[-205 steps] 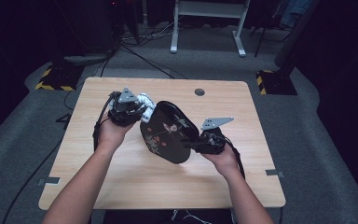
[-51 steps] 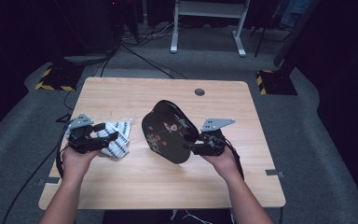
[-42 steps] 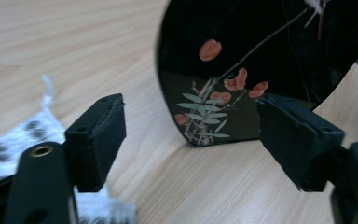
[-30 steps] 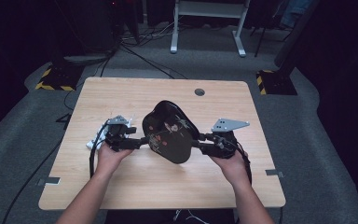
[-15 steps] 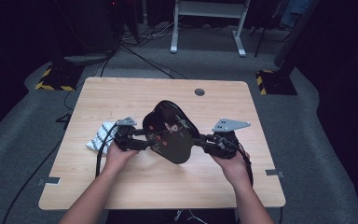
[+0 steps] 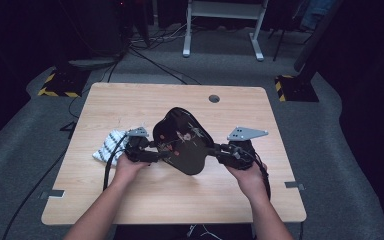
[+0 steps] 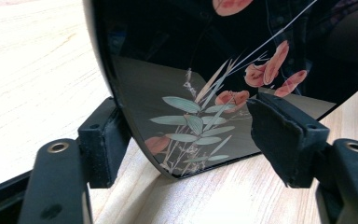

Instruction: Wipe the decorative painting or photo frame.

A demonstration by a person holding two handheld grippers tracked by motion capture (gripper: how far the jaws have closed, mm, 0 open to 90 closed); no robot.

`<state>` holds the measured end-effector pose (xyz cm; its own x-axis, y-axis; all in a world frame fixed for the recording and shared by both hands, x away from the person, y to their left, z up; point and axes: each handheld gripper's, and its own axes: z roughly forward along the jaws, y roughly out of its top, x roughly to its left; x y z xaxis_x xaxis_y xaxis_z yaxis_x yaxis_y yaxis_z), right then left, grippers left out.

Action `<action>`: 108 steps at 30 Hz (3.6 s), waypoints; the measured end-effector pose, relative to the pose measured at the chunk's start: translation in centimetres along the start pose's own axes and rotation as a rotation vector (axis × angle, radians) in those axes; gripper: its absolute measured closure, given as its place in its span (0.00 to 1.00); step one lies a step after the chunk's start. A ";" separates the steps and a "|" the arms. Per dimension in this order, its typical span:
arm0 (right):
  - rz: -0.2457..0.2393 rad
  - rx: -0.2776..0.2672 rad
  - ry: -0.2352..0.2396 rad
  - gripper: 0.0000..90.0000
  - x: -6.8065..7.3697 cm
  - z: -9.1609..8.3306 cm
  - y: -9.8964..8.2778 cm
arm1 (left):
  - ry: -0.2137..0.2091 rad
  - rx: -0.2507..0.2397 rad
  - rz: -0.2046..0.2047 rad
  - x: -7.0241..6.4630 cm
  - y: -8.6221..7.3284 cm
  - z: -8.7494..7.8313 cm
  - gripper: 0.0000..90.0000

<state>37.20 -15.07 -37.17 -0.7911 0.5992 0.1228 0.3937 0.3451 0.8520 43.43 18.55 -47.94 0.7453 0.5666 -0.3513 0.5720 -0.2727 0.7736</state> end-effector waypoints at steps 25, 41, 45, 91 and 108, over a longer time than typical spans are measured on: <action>-0.020 0.003 -0.042 0.77 -1.5 -0.5 2.9 | 0.121 -0.081 -0.018 -2.5 0.8 -2.1 0.49; -0.099 0.057 -0.016 0.71 -4.9 1.4 3.4 | 0.222 -0.051 -0.029 -3.6 0.0 -0.7 0.52; -0.109 0.076 -0.019 0.69 -5.6 2.0 3.0 | 0.238 -0.040 -0.025 -3.7 -0.3 -0.5 0.52; -0.088 -0.053 -0.085 0.34 -4.5 -5.5 1.1 | 0.330 -0.110 0.126 -9.4 -0.6 -11.8 0.26; 0.007 -0.033 -0.163 0.28 -6.5 -7.4 -4.3 | 0.450 -0.033 0.091 -6.0 -5.4 -16.0 0.25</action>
<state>37.16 -25.80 -37.87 -0.7008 0.7118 0.0466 0.3810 0.3183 0.8681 30.39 29.10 -41.61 0.5649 0.8249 -0.0226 0.4945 -0.3165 0.8095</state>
